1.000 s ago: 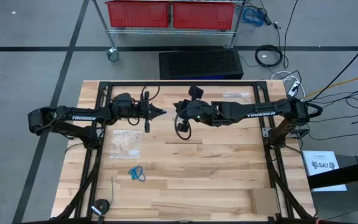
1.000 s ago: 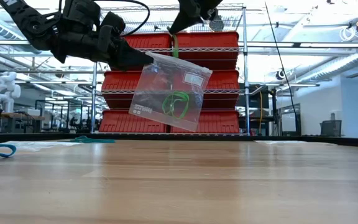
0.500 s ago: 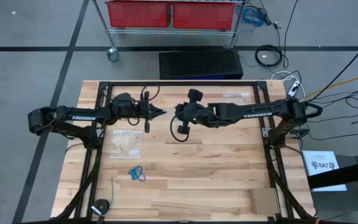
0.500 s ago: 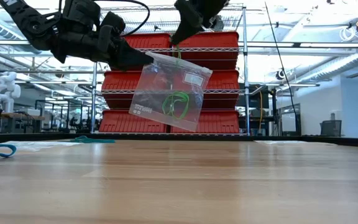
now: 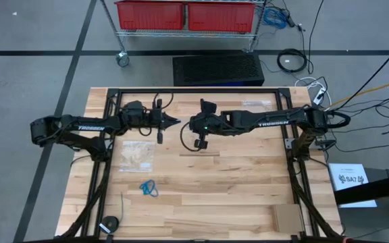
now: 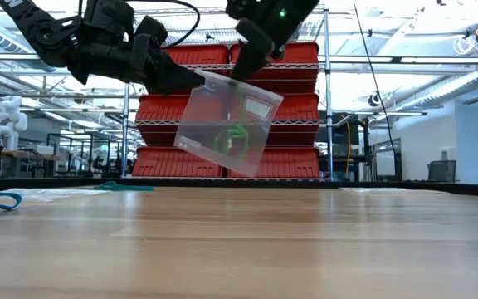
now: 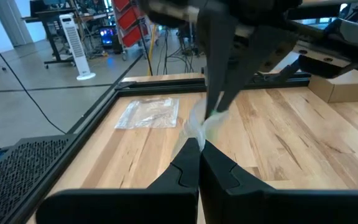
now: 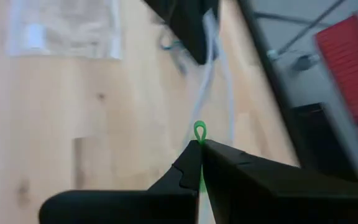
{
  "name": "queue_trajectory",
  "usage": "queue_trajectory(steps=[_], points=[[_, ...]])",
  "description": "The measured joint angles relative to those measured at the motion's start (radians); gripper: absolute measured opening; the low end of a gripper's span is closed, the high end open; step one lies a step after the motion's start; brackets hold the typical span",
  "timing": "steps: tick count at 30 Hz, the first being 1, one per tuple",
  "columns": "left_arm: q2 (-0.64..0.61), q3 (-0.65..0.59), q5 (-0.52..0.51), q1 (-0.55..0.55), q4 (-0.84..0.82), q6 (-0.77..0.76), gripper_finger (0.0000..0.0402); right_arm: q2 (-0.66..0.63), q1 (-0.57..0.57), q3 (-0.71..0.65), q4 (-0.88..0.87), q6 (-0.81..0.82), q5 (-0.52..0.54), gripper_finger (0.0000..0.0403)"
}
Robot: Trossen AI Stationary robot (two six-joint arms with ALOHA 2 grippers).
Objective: Sort rubber bands
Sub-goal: Put the green rubber band into the transparent zip bag
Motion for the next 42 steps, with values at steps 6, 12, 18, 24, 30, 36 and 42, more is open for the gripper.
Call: queue_trajectory(steps=[6, 12, 18, 24, 30, 36, 42], points=[[0.000, 0.000, 0.000, 0.000, 0.001, 0.000, 0.0000, 0.000, -0.035, 0.000, 0.005, 0.024, -0.039, 0.0041], [0.000, 0.000, -0.001, 0.000, 0.000, 0.000, 0.0000, 0.000, -0.036, 0.000, 0.031, 0.026, -0.047, 0.0130], [0.000, 0.000, -0.001, 0.000, -0.003, 0.000, 0.0000, 0.000, -0.036, 0.002, 0.050, 0.062, -0.123, 0.0189], [0.000, 0.000, -0.004, 0.000, -0.017, 0.001, 0.0000, -0.003, -0.027, 0.112, -0.185, 0.098, -0.142, 0.0192], [0.000, 0.000, -0.087, 0.006, -0.084, 0.021, 0.0000, -0.006, -0.026, 0.146, -0.507, 0.165, -0.142, 0.0128], [0.038, 0.000, -0.102, 0.055, -0.110, 0.010, 0.0000, -0.010, -0.058, -0.057, -0.429, 0.162, -0.288, 0.0019], [0.175, 0.000, -0.113, 0.138, -0.083, 0.002, 0.0000, -0.036, -0.110, -0.239, -0.318, 0.135, -0.375, 0.0018]])
